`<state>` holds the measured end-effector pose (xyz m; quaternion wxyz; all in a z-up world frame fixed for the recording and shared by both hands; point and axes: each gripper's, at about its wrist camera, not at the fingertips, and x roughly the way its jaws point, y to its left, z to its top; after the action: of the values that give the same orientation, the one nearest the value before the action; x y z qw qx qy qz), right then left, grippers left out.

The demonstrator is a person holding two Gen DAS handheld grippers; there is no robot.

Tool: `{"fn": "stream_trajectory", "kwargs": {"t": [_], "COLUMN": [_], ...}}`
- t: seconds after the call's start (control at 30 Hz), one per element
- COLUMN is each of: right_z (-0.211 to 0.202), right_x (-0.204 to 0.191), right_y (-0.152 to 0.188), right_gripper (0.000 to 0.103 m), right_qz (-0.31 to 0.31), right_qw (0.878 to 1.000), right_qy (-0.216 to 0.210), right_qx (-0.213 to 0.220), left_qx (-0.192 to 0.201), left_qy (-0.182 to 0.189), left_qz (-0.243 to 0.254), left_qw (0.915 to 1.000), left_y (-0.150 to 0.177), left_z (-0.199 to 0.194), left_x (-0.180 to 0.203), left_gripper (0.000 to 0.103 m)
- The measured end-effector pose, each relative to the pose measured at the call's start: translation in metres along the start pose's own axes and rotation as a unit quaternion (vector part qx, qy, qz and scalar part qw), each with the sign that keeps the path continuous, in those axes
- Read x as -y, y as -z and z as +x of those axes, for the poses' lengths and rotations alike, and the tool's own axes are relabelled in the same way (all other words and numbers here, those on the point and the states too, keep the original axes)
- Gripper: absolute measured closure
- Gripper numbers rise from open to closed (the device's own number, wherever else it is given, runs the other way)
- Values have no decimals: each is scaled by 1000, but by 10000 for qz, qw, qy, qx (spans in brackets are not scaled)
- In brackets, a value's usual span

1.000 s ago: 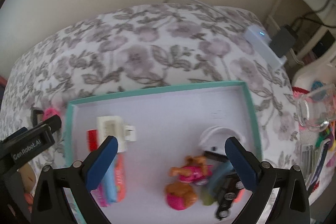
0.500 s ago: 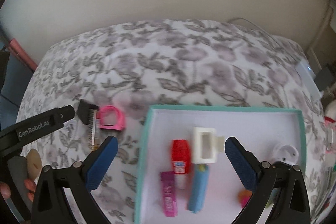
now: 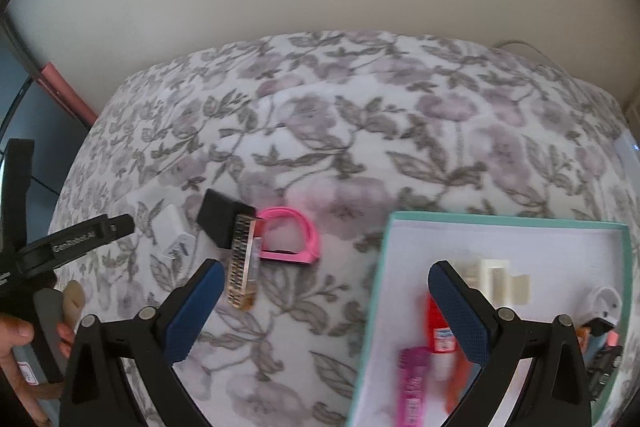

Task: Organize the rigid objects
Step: 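Move both tools back over the remaining items beside the tray, then grasp the white charger with the left gripper while the right gripper grasps the gold-patterned box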

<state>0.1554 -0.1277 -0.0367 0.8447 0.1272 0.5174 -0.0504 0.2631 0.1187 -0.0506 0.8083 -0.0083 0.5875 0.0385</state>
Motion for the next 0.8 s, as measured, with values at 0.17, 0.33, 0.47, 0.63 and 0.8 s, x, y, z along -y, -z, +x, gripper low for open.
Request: {"fn": "stream_trajectory", "kwargs": {"t": [0.17, 0.33, 0.47, 0.63, 0.8], "right_z": [18, 34, 47, 57, 65], "right_x": [-24, -45, -58, -67, -72], "right_y": [0, 2, 7, 10, 13], "right_gripper": [1, 10, 19, 31, 39], "right_qz": [-244, -484, -664, -831, -948], "right_qw": [9997, 9987, 9975, 9960, 9946], "right_qy": [8, 34, 29, 88, 199], "right_qx": [-95, -154, -256, -321, -373], "left_qx": [-56, -82, -118, -169, -155], "left_qy": [129, 194, 170, 290, 371], "left_qz": [134, 269, 371, 429, 588], "left_qw": [9998, 9994, 9991, 9985, 9975], "left_y": [-2, -2, -2, -3, -1], "left_z": [11, 18, 27, 35, 37], "left_x": [10, 23, 28, 34, 43], "left_gripper": [3, 3, 5, 16, 28]}}
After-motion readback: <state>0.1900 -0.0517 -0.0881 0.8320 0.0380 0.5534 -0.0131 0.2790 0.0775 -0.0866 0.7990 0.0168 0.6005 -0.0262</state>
